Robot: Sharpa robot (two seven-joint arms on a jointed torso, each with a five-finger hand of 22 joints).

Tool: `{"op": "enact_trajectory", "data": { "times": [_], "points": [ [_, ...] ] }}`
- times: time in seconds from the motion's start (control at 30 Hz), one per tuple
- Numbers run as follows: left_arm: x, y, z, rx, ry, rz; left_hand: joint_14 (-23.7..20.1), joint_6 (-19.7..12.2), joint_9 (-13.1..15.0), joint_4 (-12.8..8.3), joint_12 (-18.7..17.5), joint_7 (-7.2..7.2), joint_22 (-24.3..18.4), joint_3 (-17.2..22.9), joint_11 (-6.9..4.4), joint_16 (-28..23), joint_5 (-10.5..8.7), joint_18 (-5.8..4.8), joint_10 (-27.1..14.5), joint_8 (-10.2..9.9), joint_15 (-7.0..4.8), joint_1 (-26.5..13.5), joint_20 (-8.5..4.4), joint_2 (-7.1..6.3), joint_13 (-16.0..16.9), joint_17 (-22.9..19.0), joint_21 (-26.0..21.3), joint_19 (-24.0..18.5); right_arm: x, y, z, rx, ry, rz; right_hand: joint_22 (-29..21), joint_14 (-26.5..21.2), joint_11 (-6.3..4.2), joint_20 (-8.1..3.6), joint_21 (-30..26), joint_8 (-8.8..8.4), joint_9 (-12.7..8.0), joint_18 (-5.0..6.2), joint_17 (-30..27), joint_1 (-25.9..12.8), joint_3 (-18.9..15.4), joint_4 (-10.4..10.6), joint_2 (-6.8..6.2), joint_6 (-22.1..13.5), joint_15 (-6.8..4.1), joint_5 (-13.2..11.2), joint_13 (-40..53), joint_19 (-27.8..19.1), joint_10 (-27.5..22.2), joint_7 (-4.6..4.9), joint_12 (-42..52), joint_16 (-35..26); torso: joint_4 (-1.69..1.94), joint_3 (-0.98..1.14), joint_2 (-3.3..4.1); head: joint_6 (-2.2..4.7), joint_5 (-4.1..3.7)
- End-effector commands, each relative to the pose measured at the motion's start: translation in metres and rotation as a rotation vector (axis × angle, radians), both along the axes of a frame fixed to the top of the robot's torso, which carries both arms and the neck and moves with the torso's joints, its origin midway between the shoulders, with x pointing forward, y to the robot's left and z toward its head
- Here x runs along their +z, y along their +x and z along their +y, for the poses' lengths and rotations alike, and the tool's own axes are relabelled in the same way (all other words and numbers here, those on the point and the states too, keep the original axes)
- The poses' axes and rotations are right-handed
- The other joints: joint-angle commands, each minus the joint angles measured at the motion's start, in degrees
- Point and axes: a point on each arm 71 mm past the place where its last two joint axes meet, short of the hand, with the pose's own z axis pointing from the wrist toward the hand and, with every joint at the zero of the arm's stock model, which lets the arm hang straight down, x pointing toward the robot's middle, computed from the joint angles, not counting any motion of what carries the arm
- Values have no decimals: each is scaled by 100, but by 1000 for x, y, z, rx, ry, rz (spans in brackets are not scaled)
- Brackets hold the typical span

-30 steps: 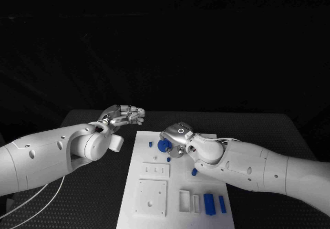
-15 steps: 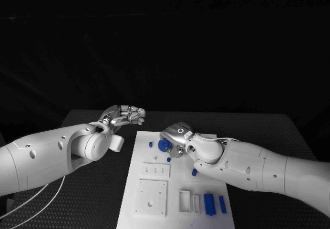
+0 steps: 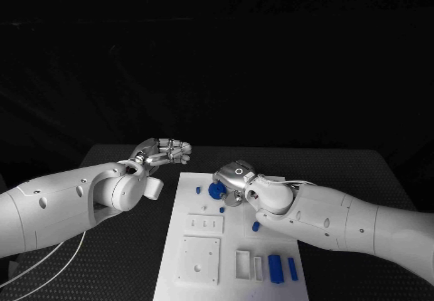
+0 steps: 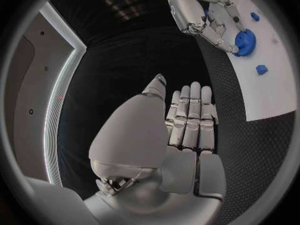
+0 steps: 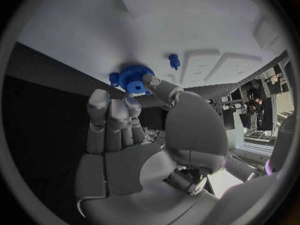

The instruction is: Assemble the parts on the task board

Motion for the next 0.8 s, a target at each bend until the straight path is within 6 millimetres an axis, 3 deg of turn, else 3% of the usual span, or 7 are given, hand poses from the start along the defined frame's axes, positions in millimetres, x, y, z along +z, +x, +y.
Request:
{"op": "enact_trajectory", "data": {
  "times": [0.03, 0.4, 0.43, 0.53, 0.6, 0.77, 0.8],
  "points": [
    [2, 0, -2, -19, -6, -8, 19, 26, -5, 6, -33, 3, 78, -27, -4, -20, -19, 72, 46, -31, 2, -12, 19, 5, -2, 6, -27, 12, -4, 0, -1, -13, -18, 34, 73, -2, 87, -17, -15, -52, -16, 153, -6, 52, -18, -60, 0, 172, 40, -5, -11, -31, -29, 208, -36, -31, -3, 2, 0, 0, -1],
    [2, 0, -3, -19, -5, -9, 19, 25, -7, 7, -36, 5, 78, -28, -3, -23, -20, 72, 44, -32, 3, -14, 19, 4, -2, 8, -28, 12, -6, 1, -3, -26, -9, 82, 64, 5, 99, -3, -41, -301, -140, 153, 1, 162, -4, -278, 15, -331, 58, 109, -36, -49, -68, 218, -39, -64, 2, 3, -1, -11, -3],
    [2, 0, -3, -19, -5, -9, 19, 25, -7, 7, -36, 5, 78, -28, -2, -24, -20, 72, 44, -33, 3, -15, 19, 4, -2, 8, -29, 12, -6, 1, -3, -27, -7, 88, 70, 11, 73, 10, -40, -313, -154, 152, 9, 220, 118, -366, 40, -382, 48, 820, -42, -48, -70, 194, -32, -69, 2, 3, -1, -11, -3],
    [2, 0, -3, -18, -5, -9, 19, 25, -7, 8, -37, 7, 78, -28, -1, -25, -20, 72, 43, -34, 3, -17, 20, 5, -3, 9, -29, 12, -8, 1, -4, -32, -10, 113, 82, 13, 27, 25, -32, -319, -167, 153, 23, 231, 216, -548, 151, -454, -5, 1621, -48, -50, -78, 143, -23, -76, 0, 2, 0, -15, 2],
    [2, 0, -2, -17, -5, -9, 20, 25, -8, 9, -37, 7, 78, -28, 0, -26, -20, 72, 43, -34, 3, -18, 20, 6, -3, 10, -29, 12, -9, 1, -5, -36, -10, 125, 89, 16, 15, 33, -24, -309, -169, 153, 34, 177, 262, -658, 228, -476, -18, 1989, -48, -50, -81, 127, -13, -77, 0, 4, 2, -17, 8],
    [2, 0, -3, -17, -5, -9, 20, 24, -8, 9, -37, 8, 78, -28, 0, -27, -20, 71, 43, -34, 3, -19, 20, 7, -3, 10, -29, 12, -12, 3, -10, -54, -14, 169, 89, 17, -2, 39, -22, -293, -168, 152, 41, 125, 292, -693, 265, -472, -30, 2101, -48, -48, -81, 114, -4, -77, 0, 2, 1, -16, 4],
    [2, 0, -2, -17, -5, -9, 20, 24, -8, 9, -37, 8, 78, -28, 0, -27, -20, 71, 43, -35, 4, -19, 20, 6, -3, 10, -29, 12, -12, 3, -11, -57, -18, 170, 90, 14, -9, 50, -25, -268, -160, 152, 48, 51, 368, -691, 344, -441, -37, 2374, -46, -58, -85, 102, 3, -75, 0, -1, 0, -19, 0]
  ]
}}
